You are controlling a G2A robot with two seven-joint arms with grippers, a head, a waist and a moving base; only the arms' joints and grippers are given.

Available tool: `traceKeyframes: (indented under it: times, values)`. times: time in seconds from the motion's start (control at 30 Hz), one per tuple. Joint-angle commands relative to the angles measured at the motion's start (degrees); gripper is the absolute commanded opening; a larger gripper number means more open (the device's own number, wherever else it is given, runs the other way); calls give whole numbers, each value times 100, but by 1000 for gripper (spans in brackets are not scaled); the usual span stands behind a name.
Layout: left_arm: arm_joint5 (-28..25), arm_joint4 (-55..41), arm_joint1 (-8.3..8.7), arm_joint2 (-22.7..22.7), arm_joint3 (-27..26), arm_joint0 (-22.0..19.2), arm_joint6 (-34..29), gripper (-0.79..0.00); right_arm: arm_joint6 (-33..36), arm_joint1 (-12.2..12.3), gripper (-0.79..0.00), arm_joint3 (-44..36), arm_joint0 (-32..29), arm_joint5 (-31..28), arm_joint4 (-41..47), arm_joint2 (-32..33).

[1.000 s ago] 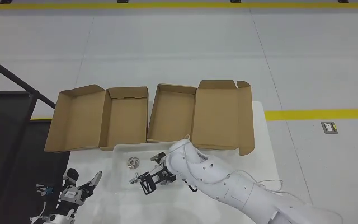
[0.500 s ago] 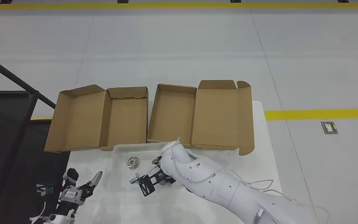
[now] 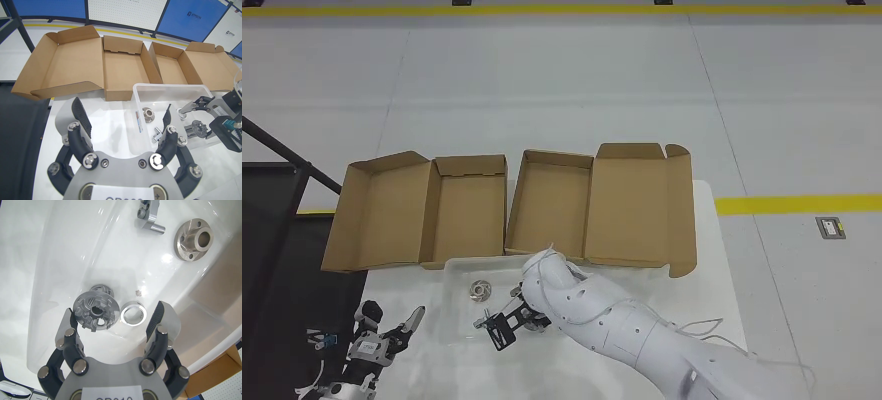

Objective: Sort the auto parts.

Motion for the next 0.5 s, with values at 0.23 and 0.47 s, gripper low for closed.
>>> traceKeyframes:
  times: [0.23, 0.47]
  values:
    - [0, 0, 0, 0, 0, 0, 0, 0, -356, -153, -686, 280, 81, 17, -198, -45]
    - [0, 0, 0, 0, 0, 0, 0, 0, -635, -147, -785, 191, 112, 1, -477, -51]
